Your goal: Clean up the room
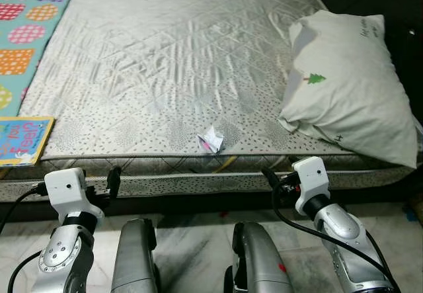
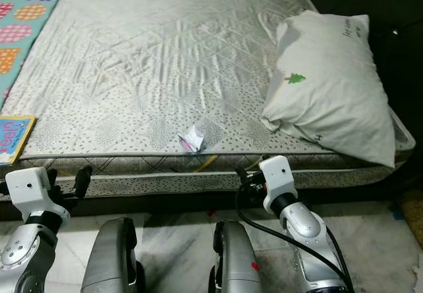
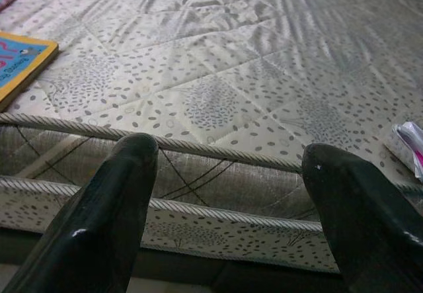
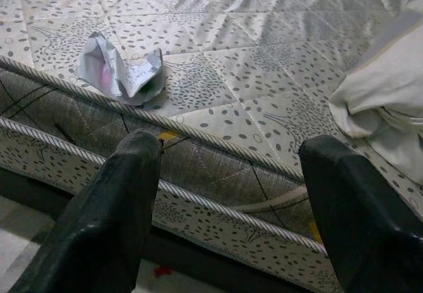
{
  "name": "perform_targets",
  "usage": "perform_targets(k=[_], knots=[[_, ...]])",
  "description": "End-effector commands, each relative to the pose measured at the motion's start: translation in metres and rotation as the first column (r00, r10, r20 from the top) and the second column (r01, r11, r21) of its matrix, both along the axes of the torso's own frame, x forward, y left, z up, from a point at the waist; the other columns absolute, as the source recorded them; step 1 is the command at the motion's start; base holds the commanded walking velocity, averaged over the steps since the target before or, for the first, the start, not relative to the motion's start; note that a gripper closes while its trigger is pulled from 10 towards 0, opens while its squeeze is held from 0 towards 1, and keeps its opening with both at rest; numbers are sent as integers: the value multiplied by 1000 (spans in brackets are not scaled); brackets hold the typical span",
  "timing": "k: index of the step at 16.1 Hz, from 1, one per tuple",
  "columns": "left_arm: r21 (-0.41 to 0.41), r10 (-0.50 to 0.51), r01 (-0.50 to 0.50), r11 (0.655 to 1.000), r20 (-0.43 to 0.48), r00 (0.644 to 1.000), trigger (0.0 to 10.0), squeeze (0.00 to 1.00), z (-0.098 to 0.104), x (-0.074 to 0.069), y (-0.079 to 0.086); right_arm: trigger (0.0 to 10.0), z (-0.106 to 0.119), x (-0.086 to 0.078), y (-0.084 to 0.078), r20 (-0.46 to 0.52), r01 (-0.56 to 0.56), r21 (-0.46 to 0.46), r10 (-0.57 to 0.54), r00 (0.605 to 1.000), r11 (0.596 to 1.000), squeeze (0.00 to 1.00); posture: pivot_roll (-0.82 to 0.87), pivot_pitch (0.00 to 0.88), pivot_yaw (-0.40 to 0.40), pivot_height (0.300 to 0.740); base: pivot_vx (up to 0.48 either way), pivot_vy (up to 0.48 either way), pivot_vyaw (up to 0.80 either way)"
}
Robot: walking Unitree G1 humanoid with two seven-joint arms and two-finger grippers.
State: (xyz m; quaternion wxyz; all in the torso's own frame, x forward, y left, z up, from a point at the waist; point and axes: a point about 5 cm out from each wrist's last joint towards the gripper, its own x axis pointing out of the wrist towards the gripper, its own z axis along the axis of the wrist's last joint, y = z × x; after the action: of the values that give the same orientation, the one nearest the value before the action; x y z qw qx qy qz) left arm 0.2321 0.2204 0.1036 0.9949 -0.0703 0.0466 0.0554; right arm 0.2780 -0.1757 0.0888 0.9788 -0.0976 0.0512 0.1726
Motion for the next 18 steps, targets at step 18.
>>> perform_targets(k=[18], knots=[[-24,7,-6,1000,33,999,10000,0,1,4,-2,10000,5,10,5,55,-22,-24,23,998,999,0,-28,155,-79,503,65,0,178]])
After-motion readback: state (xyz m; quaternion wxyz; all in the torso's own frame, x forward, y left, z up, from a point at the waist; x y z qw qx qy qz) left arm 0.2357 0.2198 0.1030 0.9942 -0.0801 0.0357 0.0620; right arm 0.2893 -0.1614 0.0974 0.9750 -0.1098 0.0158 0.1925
